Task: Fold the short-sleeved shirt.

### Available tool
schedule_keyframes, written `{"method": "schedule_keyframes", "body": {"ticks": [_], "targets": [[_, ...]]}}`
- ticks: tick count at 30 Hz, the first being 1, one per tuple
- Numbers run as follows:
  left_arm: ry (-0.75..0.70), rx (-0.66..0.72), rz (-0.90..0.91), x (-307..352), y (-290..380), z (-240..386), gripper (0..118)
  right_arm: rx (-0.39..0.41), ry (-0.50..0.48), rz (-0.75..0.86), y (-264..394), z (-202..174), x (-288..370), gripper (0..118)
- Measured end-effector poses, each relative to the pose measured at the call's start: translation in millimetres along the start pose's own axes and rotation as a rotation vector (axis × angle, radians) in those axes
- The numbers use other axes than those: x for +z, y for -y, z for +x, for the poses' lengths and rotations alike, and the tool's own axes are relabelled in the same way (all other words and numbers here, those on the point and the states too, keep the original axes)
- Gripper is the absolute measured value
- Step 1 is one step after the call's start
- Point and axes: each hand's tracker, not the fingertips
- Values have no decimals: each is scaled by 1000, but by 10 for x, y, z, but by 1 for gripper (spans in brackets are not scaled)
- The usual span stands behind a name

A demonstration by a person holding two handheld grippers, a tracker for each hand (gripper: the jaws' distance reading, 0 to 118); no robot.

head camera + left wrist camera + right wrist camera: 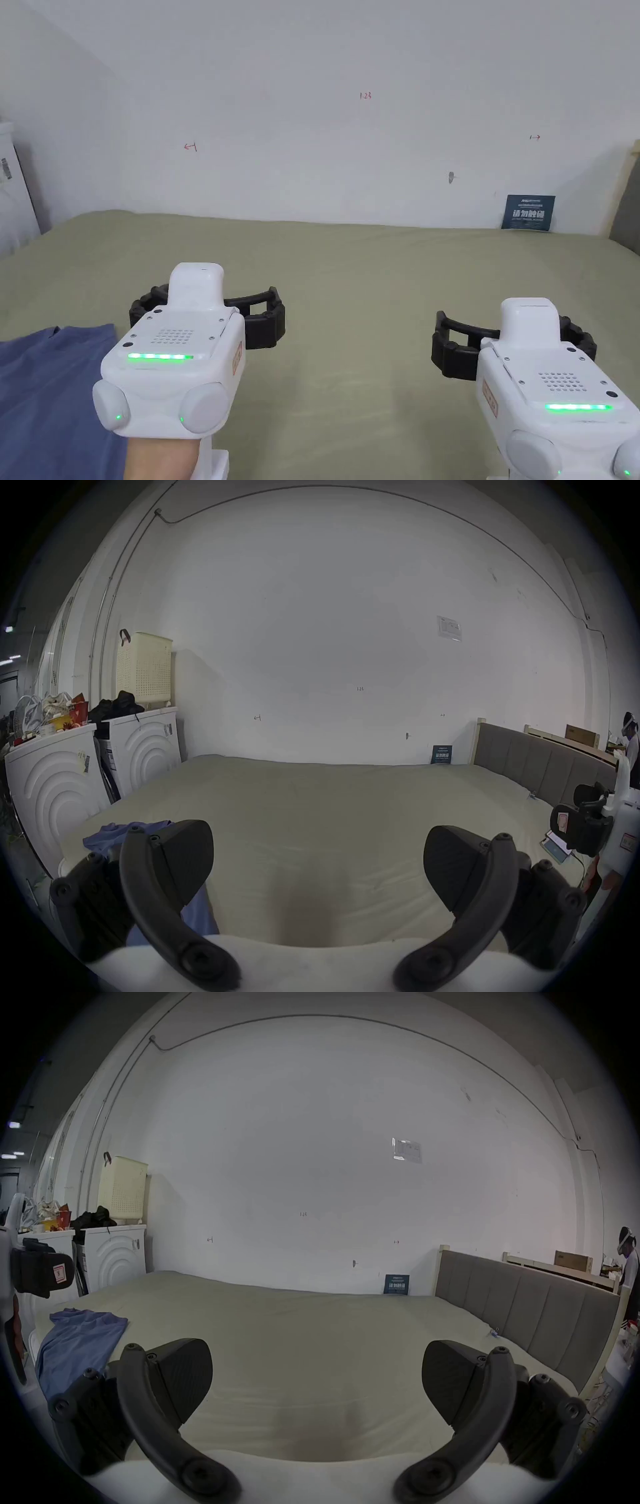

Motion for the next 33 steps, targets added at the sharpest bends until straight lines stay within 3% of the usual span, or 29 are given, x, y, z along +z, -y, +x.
{"method": "schedule_keyframes", "body": {"ticks": [33], "targets": [[6,-2,29,37,-2,-25,118,4,-4,63,-5,-48,39,118]]}}
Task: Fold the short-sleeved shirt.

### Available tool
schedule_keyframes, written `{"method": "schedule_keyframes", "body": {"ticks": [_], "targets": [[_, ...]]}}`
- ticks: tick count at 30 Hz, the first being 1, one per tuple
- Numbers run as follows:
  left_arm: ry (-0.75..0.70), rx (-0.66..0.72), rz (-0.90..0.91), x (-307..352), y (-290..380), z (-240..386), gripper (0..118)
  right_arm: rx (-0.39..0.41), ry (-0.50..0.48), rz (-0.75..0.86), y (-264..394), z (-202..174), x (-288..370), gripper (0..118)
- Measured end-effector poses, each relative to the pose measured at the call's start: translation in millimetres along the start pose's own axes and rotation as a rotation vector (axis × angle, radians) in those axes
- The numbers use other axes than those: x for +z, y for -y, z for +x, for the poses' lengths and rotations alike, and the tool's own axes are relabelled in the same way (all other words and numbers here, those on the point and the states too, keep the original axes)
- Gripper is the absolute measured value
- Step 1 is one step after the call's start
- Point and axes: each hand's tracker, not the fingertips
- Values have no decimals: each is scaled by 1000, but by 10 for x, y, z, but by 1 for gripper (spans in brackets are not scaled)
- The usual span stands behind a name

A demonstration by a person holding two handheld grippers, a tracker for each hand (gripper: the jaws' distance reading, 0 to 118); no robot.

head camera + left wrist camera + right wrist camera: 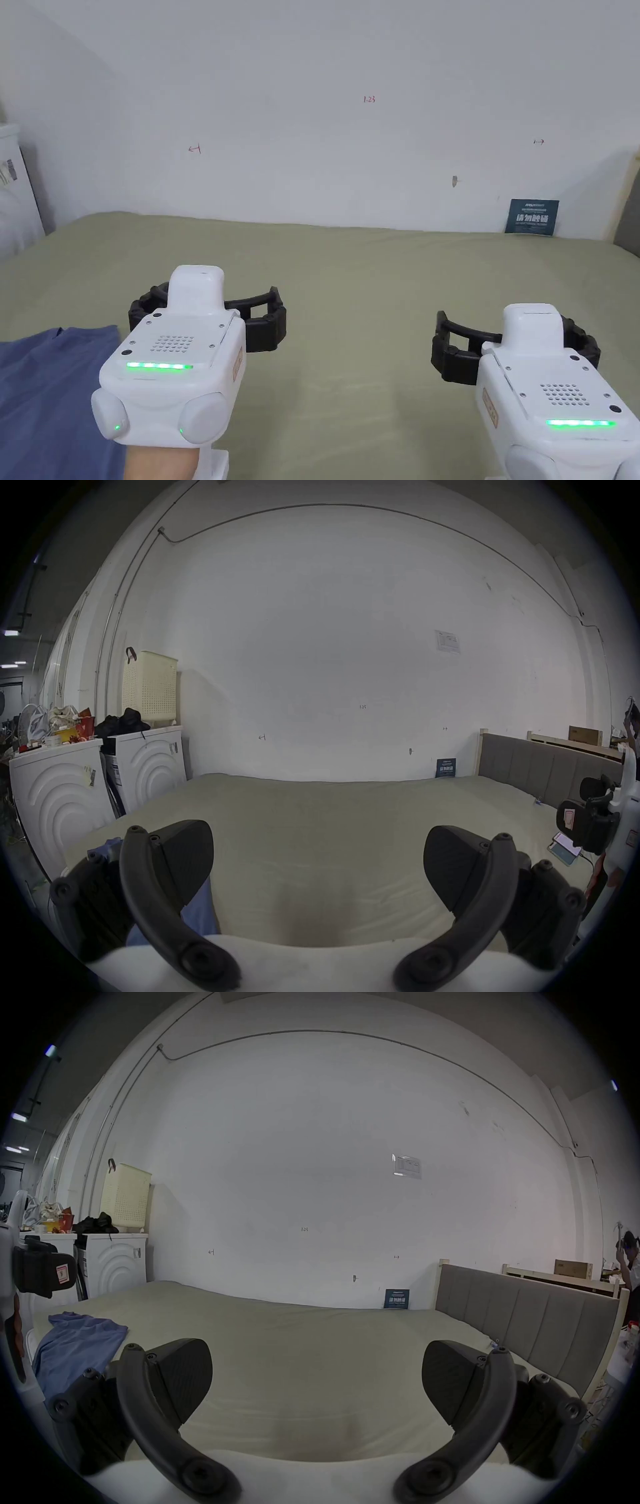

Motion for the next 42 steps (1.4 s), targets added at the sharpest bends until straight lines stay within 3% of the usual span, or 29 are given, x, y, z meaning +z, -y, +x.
{"method": "schedule_keyframes", "body": {"ticks": [42], "targets": [[16,-6,-18,39,4,54,118,8,24,-30,-1,-5,0,118]]}}
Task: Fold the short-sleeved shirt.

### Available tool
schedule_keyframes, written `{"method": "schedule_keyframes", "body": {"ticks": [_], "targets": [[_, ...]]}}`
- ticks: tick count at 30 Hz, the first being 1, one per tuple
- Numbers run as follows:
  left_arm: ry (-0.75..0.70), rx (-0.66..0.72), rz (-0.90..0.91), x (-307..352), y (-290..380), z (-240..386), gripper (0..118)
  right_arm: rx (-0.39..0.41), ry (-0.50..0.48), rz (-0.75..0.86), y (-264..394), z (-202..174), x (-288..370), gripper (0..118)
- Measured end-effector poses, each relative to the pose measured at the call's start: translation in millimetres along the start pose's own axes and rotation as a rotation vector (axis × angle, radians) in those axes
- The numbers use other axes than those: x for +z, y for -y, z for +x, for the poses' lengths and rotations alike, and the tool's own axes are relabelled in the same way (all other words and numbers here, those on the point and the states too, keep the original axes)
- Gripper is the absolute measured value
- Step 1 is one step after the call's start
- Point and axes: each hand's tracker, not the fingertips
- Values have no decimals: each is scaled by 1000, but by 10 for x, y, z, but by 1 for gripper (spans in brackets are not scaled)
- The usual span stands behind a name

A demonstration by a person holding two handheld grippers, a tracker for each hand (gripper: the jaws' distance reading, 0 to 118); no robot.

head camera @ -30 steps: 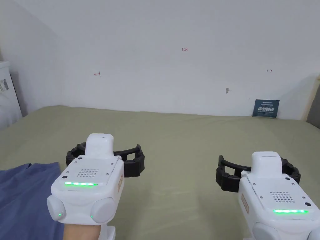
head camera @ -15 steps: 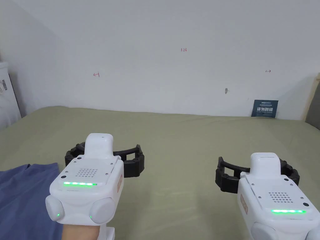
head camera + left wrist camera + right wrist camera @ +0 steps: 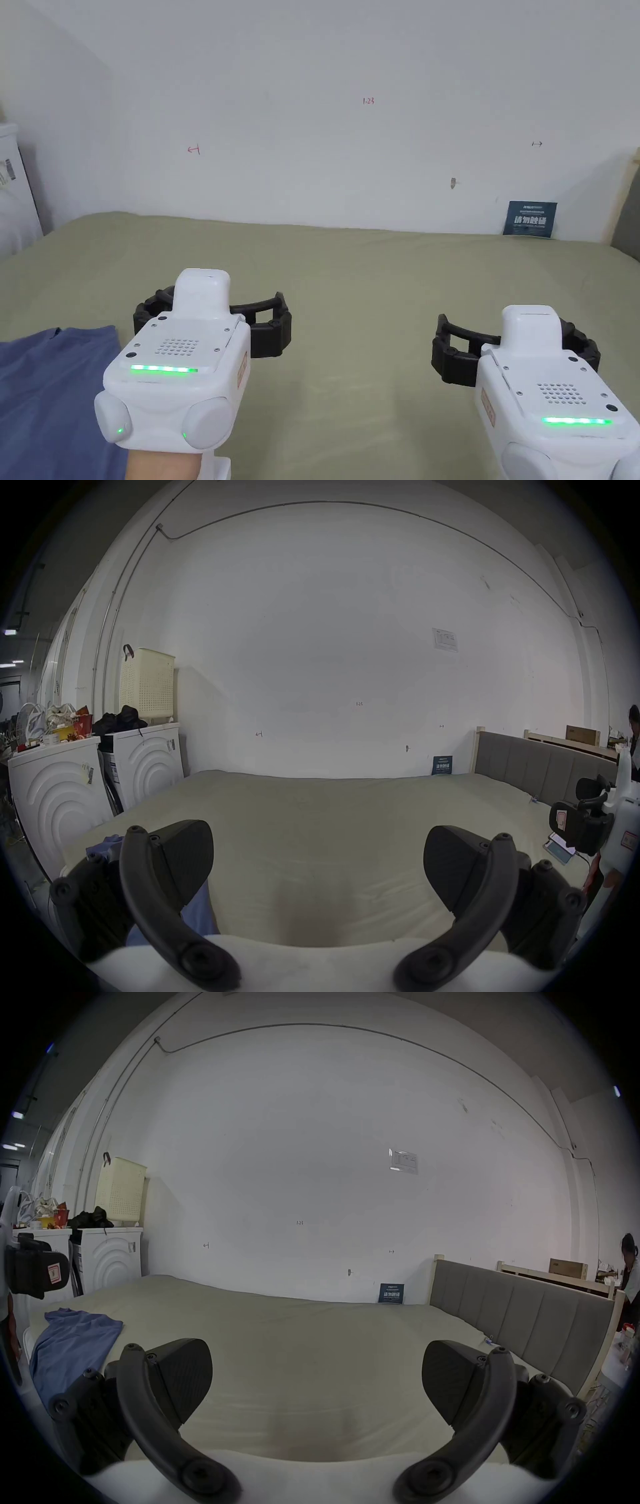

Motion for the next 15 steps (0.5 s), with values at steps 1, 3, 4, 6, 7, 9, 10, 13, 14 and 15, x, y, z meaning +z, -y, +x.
{"method": "schedule_keyframes", "body": {"ticks": [1,3,4,6,7,9,10,13,14,15], "targets": [[2,1,-2,4,0,0,118,-1,0,1,0,-1,1,118],[8,4,1,12,-1,-5,118,-1,1,6,3,-9,2,118],[6,1,4,14,-2,-6,118,1,0,8,0,-15,4,118],[4,-5,13,18,-8,-11,118,3,1,17,-1,-22,8,118],[10,-4,23,23,-8,-19,118,1,-2,21,-4,-24,9,118],[24,4,20,20,-13,-35,118,0,2,26,-14,-27,11,118],[27,7,24,20,-11,-37,118,-2,3,28,-18,-26,6,118],[14,-11,32,24,-8,-28,118,-14,-2,35,-29,-11,-1,118],[5,-11,37,23,-2,-22,118,-12,-8,36,-28,-9,-6,118],[0,-4,44,22,9,-31,118,-5,-8,37,-28,-12,-12,118]]}}
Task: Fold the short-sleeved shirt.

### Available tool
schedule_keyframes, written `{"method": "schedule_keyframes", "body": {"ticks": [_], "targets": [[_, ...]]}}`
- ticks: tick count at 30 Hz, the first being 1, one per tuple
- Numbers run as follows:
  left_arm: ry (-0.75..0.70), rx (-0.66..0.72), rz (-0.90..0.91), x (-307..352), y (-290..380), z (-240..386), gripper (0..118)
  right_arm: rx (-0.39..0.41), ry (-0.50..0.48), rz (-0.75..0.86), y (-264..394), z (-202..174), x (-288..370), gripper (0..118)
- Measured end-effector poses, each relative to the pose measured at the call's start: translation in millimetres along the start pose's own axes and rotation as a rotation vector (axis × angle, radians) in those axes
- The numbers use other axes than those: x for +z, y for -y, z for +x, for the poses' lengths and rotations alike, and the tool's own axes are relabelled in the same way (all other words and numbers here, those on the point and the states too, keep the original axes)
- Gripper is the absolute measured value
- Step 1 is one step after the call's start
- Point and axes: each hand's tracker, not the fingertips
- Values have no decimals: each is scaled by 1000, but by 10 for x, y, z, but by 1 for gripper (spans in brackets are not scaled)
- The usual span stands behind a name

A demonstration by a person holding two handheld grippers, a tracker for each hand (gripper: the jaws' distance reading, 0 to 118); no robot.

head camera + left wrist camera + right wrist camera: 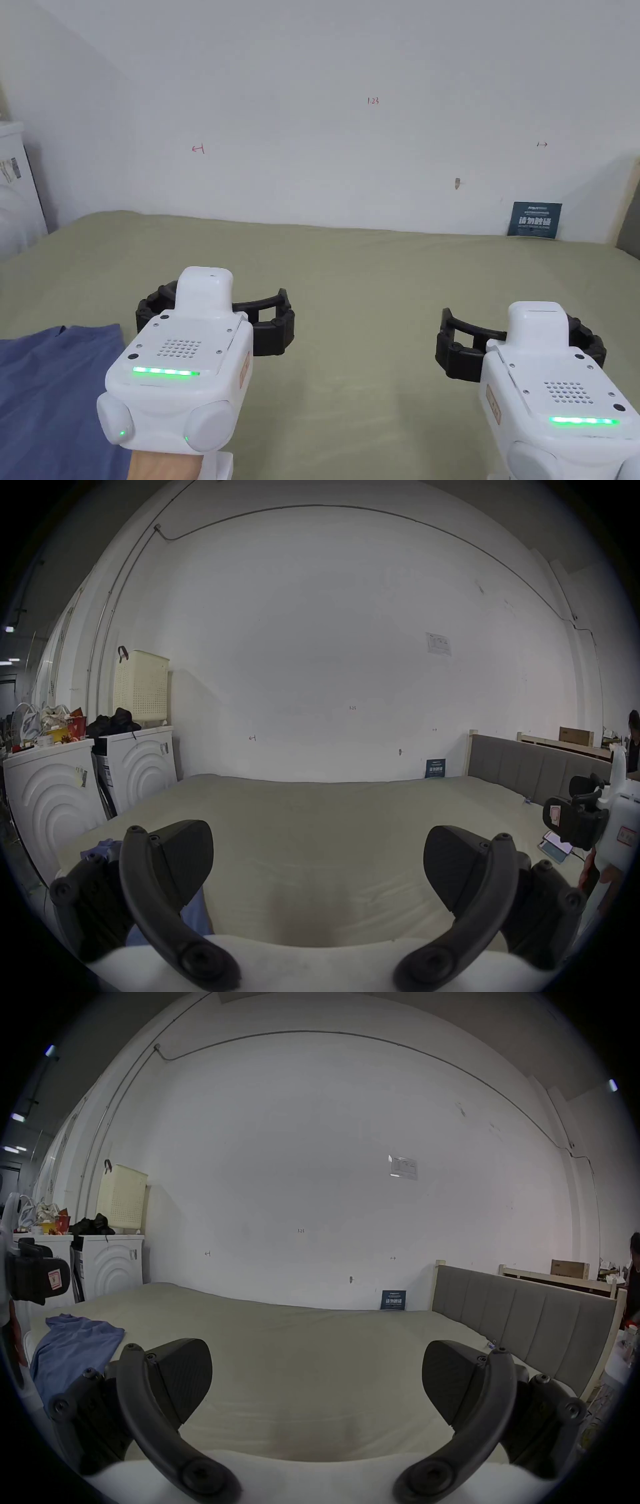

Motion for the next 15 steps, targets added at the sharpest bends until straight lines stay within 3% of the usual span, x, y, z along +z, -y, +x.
{"method": "schedule_keyframes", "body": {"ticks": [6,15], "targets": [[-21,9,-45,-67,41,-59,118,39,-5,-15,25,-24,-26,118],[-12,-42,-28,-66,6,-7,118,23,-18,-31,-10,-50,-40,118]]}}
